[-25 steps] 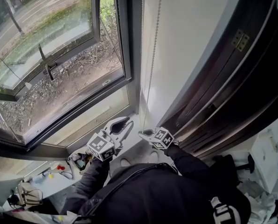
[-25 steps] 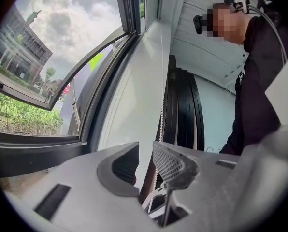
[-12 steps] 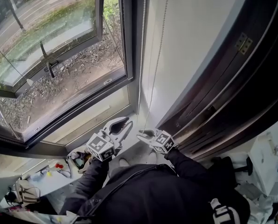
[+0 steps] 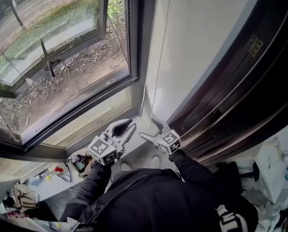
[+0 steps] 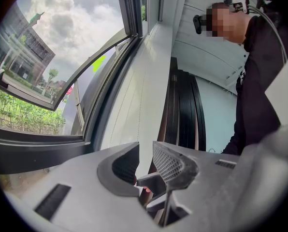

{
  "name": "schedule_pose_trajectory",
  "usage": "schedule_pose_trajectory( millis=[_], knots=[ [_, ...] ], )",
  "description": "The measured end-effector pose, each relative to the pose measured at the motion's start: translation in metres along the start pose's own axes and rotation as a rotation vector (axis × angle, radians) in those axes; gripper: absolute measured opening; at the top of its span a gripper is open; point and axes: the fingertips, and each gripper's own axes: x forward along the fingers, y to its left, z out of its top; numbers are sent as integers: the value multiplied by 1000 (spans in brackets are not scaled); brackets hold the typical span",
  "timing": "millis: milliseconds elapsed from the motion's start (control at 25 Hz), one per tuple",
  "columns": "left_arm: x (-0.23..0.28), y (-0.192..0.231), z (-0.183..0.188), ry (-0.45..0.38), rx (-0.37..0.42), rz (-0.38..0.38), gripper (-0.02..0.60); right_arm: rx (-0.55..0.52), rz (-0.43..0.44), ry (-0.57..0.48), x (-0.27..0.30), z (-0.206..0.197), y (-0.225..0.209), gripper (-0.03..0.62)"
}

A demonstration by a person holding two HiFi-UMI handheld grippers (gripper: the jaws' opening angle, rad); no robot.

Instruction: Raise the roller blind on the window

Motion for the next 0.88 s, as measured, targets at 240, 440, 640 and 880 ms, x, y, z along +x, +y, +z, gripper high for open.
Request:
schedule_pose_trajectory(
  millis=[240,440,640,880],
  knots=[
    [1,1,0,-3,2,-3,84,-44,-103,-68,-8,20,-17,448],
    [0,3,1,2,14,-3,84,-46,-129,-151,-17,50,-19,448],
    [-1,3,9,-1,46,-1,84,-39,-91,-229,-29,96,-9,446],
    [-8,-1,23,33,61,46,84,-19,2,-290,-44,147,11,438]
  ],
)
